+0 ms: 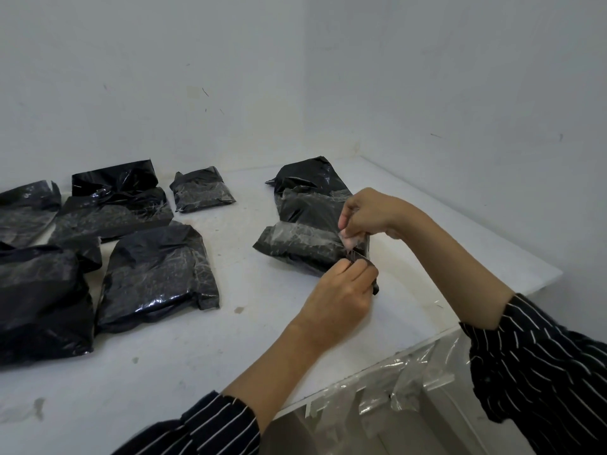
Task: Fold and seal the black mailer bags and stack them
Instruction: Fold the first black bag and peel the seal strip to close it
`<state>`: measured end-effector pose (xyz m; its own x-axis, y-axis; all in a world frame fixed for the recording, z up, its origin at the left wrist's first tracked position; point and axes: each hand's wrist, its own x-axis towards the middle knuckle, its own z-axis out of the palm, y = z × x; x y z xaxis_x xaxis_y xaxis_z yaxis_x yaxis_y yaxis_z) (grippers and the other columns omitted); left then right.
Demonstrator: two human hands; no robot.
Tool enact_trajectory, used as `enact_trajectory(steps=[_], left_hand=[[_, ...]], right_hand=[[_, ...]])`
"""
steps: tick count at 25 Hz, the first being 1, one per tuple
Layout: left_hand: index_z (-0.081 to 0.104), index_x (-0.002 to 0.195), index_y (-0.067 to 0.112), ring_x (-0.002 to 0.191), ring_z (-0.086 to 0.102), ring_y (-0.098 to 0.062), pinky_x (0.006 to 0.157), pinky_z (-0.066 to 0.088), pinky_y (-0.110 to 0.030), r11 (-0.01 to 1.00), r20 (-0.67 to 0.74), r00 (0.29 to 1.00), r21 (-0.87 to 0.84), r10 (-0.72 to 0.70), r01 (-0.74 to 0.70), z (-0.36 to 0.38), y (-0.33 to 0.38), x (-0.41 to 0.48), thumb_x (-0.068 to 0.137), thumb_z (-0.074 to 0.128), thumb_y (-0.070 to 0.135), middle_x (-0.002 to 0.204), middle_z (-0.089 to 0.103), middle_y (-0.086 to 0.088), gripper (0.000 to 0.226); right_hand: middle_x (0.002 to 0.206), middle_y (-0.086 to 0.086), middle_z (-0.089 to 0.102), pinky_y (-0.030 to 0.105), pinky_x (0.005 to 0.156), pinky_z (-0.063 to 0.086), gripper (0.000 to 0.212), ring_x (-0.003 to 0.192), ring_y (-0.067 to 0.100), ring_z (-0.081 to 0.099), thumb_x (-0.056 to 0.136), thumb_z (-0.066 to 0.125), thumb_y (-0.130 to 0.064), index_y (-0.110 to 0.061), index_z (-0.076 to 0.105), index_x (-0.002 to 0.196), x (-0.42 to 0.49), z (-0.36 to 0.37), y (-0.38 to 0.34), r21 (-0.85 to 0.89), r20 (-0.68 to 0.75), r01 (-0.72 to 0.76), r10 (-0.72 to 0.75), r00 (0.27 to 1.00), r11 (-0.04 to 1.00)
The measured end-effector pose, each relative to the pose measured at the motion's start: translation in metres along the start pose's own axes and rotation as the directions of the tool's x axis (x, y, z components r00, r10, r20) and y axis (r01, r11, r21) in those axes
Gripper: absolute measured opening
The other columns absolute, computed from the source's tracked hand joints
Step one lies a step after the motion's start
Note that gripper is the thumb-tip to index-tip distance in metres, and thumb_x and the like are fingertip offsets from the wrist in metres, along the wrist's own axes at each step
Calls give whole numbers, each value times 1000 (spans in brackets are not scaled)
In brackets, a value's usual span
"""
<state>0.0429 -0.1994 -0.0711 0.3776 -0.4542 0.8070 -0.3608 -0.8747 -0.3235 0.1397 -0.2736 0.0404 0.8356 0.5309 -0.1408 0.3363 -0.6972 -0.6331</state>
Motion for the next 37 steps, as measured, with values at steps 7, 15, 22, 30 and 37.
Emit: enact_trajectory(steps=[7, 15, 22, 30, 37], left_hand=[[57, 93, 6, 77, 50, -19, 66, 43, -27, 933, 15, 960, -233, -278, 274, -6, -6, -9, 82, 65, 18, 84, 58, -8, 18], [21, 146, 2, 146, 9, -23, 119, -2, -38, 579, 382, 509, 89, -772, 811, -5, -25, -4, 74, 19, 80, 155, 19, -14, 107], [0, 147, -3, 146, 11, -20, 118, -6, -30, 469, 356, 425, 44, -832, 882, -1, -23, 3, 81, 53, 61, 155, 19, -15, 107], [-9, 147, -3, 143, 18, -24, 117, 2, -29, 405, 370, 368, 23, -853, 914, -5, -21, 9, 79, 59, 56, 152, 28, -16, 112], [-4, 149, 4, 143, 17, -29, 116, 21, -38, 353, 494, 295, 24, -818, 935, -12, -27, 8, 71, 53, 75, 155, 19, -15, 120]], right_hand=[[67, 5, 61, 18, 42, 31, 5, 52, 8, 51, 84, 61, -1, -3, 64, 87, 5, -4, -19, -220, 78, 15, 3, 997, 975], [63, 4, 65, 17, 42, 31, 8, 49, 5, 55, 86, 60, -1, -8, 59, 83, 5, 2, -18, -152, 103, 8, 8, 995, 988], [50, -3, 62, 15, 53, 46, 11, 37, -3, 55, 90, 55, -2, -1, 63, 83, 8, 5, -37, -315, 36, -15, 28, 999, 949], [31, -11, 52, 15, 46, 48, 14, 33, -1, 54, 88, 57, -1, -4, 58, 75, 12, -3, -70, -268, -20, -24, 19, 1000, 963], [64, 1, 57, 8, 36, 39, 17, 51, 6, 52, 85, 62, -4, -9, 54, 71, 3, -9, -84, -336, -20, 40, -50, 999, 941]])
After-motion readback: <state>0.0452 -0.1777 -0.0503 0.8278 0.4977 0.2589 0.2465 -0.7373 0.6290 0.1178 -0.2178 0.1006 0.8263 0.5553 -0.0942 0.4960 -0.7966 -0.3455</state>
